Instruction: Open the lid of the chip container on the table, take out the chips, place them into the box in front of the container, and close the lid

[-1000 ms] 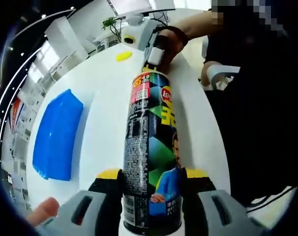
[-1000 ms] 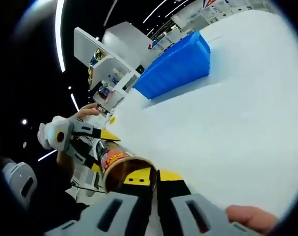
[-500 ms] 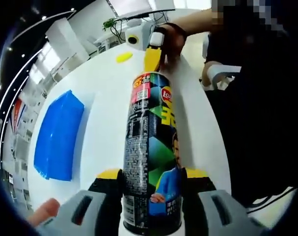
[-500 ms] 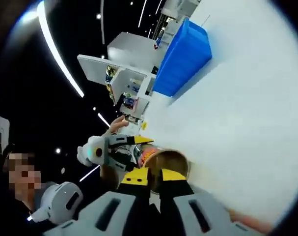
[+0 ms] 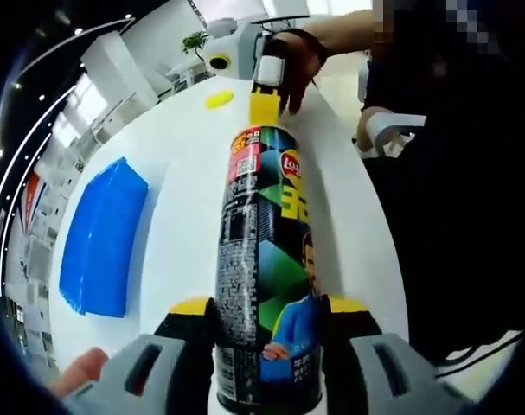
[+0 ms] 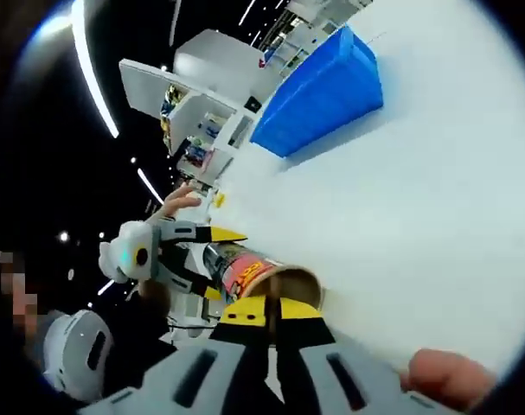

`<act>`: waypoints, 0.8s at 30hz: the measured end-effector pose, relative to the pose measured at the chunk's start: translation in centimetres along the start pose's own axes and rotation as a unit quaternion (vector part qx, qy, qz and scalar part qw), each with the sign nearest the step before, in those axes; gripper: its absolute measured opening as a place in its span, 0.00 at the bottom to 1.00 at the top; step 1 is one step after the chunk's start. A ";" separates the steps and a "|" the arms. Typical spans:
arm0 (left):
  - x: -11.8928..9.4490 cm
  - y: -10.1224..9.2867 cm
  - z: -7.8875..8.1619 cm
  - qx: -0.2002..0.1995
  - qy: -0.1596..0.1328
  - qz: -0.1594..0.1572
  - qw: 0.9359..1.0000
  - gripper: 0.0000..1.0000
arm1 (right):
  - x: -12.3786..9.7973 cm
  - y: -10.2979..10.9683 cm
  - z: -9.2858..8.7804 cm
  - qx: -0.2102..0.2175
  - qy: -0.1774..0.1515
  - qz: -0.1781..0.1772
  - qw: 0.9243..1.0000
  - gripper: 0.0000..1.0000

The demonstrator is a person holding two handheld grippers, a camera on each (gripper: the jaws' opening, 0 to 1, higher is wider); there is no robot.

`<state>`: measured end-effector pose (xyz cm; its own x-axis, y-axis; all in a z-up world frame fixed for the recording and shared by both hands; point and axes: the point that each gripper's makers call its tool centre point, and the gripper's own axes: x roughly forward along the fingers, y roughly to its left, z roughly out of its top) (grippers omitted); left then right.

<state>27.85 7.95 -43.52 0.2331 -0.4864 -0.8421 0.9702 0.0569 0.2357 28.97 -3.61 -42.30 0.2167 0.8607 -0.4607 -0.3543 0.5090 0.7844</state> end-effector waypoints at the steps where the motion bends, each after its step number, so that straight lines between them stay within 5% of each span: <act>1: 0.0 0.0 0.0 0.000 0.001 0.000 1.000 0.49 | -0.1 0.0 0.1 -0.022 -0.005 -0.016 1.000 0.00; 4: 0.2 0.0 -0.1 0.004 0.003 0.000 1.000 0.50 | -0.7 -0.1 0.3 -0.092 -0.011 -0.073 0.993 0.00; 8: 0.3 0.1 -0.1 0.007 0.005 0.001 1.000 0.50 | -1.0 0.2 0.4 -0.194 -0.009 -0.154 0.969 0.00; 15: 0.2 0.0 0.0 0.009 -0.011 0.005 1.000 0.50 | -1.1 0.2 0.4 -0.224 -0.001 -0.185 0.957 0.00; 24: 0.4 0.0 0.4 0.008 -0.018 0.005 1.000 0.50 | -1.6 -0.2 0.4 -0.231 0.006 -0.203 0.952 0.00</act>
<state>27.92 7.39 -43.67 0.2394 -0.5174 -0.8216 0.9666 0.0476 0.2516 29.04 -5.11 -41.50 0.4110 0.5909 -0.6942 -0.6062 0.7458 0.2760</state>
